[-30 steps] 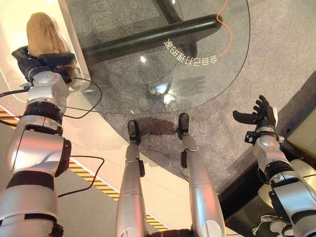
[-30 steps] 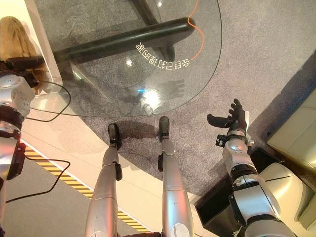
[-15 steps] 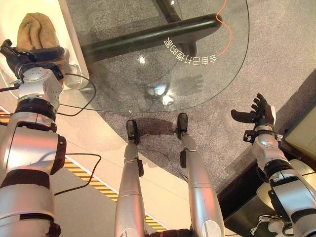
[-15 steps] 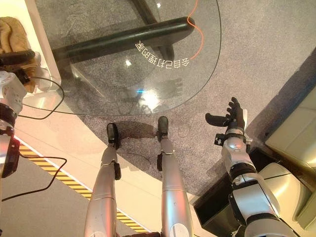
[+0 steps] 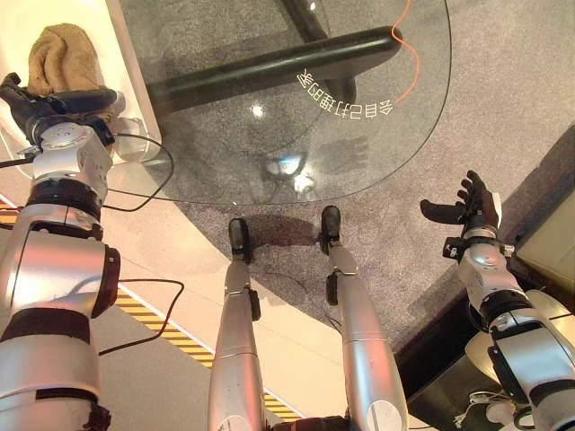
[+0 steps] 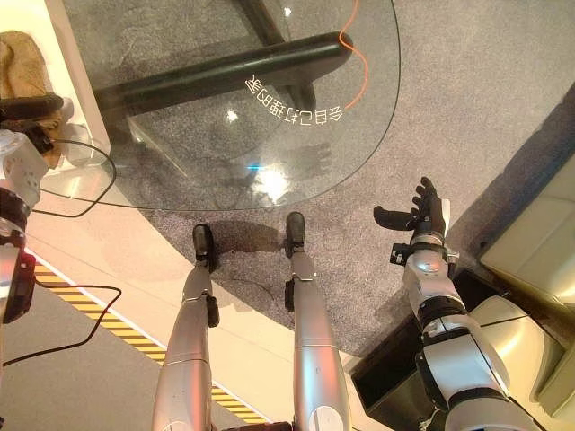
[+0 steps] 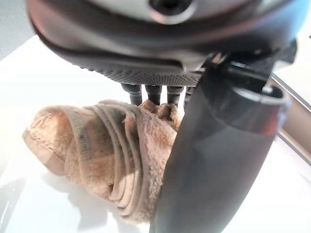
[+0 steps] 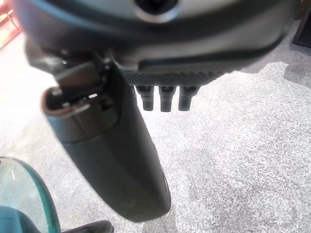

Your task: Wipe the table with a cloth and put it in the basket.

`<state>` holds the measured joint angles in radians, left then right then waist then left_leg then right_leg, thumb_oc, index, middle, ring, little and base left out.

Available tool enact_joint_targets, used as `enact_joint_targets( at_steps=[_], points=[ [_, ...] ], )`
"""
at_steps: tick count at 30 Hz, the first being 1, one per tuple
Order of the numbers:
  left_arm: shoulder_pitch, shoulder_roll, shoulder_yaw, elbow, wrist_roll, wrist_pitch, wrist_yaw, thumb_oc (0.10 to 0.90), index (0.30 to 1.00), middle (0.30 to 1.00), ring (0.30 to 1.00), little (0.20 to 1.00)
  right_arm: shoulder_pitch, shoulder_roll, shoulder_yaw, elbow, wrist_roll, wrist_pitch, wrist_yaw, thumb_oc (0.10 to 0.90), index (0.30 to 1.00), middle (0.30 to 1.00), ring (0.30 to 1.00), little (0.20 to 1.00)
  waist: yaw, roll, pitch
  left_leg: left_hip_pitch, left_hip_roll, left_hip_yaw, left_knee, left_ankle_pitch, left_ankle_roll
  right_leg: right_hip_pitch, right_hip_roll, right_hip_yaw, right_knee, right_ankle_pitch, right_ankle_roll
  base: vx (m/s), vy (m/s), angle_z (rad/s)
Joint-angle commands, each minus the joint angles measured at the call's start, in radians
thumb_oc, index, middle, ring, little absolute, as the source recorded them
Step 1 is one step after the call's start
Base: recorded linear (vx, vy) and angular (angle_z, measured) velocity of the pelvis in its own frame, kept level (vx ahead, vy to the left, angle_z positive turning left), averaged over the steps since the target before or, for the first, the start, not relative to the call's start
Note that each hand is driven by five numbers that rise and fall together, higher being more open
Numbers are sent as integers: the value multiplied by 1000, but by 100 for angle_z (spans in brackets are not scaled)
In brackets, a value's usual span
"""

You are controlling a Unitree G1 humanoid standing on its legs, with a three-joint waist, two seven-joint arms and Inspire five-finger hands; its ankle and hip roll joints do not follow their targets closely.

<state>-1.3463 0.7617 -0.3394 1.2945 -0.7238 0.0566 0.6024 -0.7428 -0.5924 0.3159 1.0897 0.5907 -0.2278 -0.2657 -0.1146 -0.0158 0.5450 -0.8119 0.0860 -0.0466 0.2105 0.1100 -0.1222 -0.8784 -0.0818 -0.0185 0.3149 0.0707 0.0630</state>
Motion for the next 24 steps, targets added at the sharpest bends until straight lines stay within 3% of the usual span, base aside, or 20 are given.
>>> enact_joint_targets(
  at_steps=[1, 16, 21, 24],
  points=[
    [5, 111, 32, 11, 1, -78, 51, 800, 900, 900, 900, 900, 47, -18, -26, 19, 9, -57, -18, 800, 900, 900, 900, 900, 9, 3, -25, 40, -31, 79, 34, -54, 51, 94, 43, -35, 19, -112, -6, 0, 0, 0],
    [157, 126, 129, -107, 44, -202, 91, 800, 900, 900, 900, 900, 156, 17, -71, 32, -17, -39, -23, 800, 900, 900, 900, 900, 26, 15, -41, 223, -43, 97, -19, -56, 42, 282, 28, -43, -23, -119, 2, 0, 0, 0],
    [354, 88, 230, -209, 49, -301, -39, 800, 900, 900, 900, 900, 266, 48, -125, 59, -62, -25, 0, 800, 900, 900, 900, 900, 50, 28, -112, 338, -58, 94, -80, -59, 44, 392, 10, -49, -68, -124, 12, 59, -35, 1],
    [528, 33, 282, -298, 73, -313, -136, 800, 900, 900, 900, 900, 342, 66, -160, 66, -94, -8, 27, 800, 900, 900, 900, 900, 70, 31, -161, 414, -67, 90, -134, -55, 50, 469, -4, -51, -118, -107, 23, 70, -47, 9]
  ],
)
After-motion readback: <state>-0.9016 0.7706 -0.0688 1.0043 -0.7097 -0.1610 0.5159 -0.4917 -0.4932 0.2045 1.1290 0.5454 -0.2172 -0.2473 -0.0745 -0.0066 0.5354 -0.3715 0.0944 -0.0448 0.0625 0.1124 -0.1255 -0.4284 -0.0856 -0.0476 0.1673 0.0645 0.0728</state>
